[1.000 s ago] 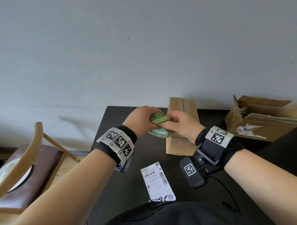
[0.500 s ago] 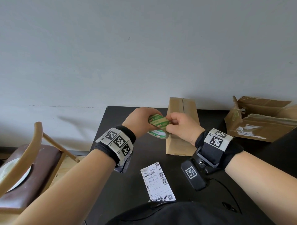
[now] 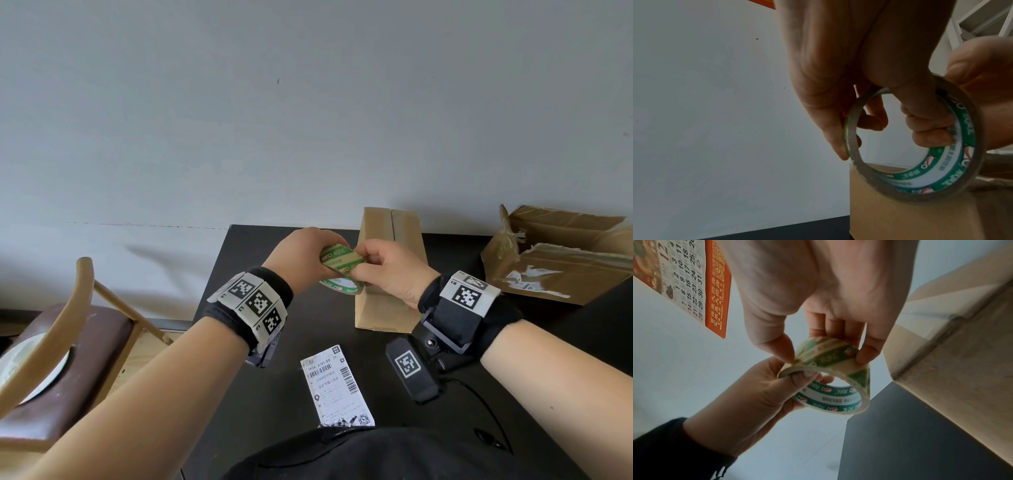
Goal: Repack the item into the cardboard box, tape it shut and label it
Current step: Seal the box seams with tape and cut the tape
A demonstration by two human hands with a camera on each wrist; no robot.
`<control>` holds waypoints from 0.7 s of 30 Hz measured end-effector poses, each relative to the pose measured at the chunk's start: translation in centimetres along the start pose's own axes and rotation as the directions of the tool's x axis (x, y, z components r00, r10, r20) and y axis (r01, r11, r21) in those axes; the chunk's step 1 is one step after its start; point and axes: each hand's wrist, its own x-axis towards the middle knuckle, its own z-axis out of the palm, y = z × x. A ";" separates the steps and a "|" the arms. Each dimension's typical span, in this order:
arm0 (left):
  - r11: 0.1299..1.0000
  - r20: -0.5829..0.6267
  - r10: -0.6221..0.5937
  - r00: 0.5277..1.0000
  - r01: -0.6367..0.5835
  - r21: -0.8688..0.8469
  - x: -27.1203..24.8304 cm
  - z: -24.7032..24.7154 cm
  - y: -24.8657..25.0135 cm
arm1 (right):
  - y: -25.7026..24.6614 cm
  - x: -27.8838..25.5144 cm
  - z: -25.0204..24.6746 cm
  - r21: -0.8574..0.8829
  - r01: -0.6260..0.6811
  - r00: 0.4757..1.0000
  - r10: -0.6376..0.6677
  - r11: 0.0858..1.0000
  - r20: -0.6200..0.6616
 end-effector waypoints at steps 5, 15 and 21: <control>1.000 -0.004 -0.001 1.000 0.001 -0.007 0.0 0.0 0.0 | 0.1 0.1 0.2 0.045 -0.010 1.000 0.011 0.999 -0.028; 1.000 0.006 -0.007 1.000 0.007 -0.003 0.0 -0.1 0.0 | 0.2 0.1 0.2 0.041 -0.013 1.000 0.014 0.999 -0.023; 0.998 0.019 0.008 1.000 -0.009 0.062 0.2 0.2 -0.1 | 0.4 0.1 0.1 0.020 -0.030 1.000 0.030 0.999 -0.005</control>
